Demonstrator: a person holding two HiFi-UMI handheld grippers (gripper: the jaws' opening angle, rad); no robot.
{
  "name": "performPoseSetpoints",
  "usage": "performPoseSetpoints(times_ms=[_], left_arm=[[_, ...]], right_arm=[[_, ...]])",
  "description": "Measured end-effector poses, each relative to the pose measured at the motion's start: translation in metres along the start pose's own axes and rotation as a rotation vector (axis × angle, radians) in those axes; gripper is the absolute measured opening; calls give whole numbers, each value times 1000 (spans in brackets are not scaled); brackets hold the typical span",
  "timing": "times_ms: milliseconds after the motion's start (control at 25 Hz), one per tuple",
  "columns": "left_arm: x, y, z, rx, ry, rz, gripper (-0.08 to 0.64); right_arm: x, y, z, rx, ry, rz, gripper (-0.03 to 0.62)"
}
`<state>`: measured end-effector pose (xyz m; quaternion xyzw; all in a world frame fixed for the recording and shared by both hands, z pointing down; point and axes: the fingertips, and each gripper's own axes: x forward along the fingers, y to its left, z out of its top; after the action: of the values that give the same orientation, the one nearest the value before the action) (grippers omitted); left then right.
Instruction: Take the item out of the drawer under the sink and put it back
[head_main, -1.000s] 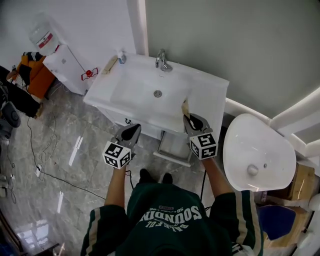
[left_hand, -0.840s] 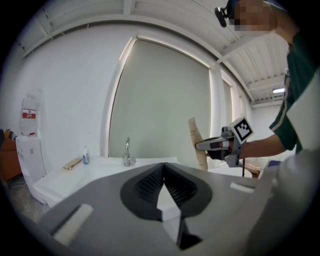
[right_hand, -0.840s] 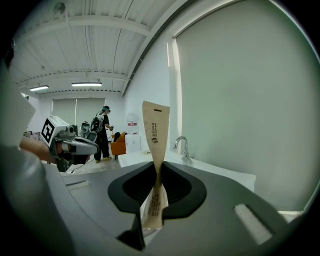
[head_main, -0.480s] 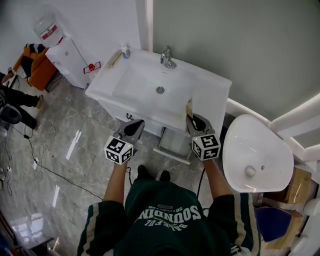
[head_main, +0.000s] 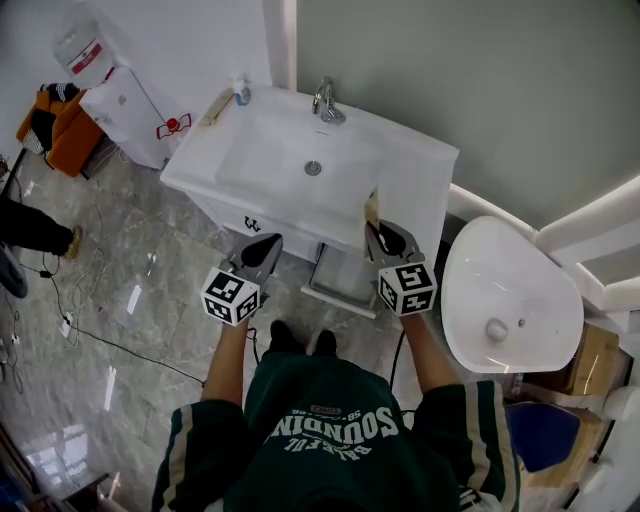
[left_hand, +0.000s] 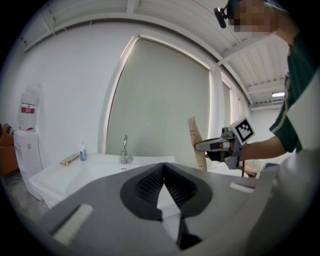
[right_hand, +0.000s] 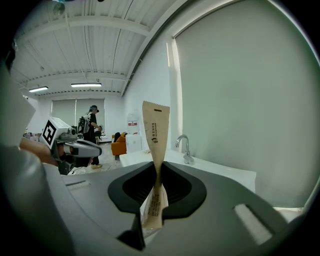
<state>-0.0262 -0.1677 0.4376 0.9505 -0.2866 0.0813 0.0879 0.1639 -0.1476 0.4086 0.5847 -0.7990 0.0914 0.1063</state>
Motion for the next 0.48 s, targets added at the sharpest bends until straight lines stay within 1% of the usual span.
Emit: performPoseSetpoints(times_ms=[240,480], left_arm=[[3,0,-10,-19,21,-7,51],[5,-1,-33,-59,59,-14,51]], right_arm=[[5,1,-13,5,32,2,44],[13,9,-46,25,95,36,44]])
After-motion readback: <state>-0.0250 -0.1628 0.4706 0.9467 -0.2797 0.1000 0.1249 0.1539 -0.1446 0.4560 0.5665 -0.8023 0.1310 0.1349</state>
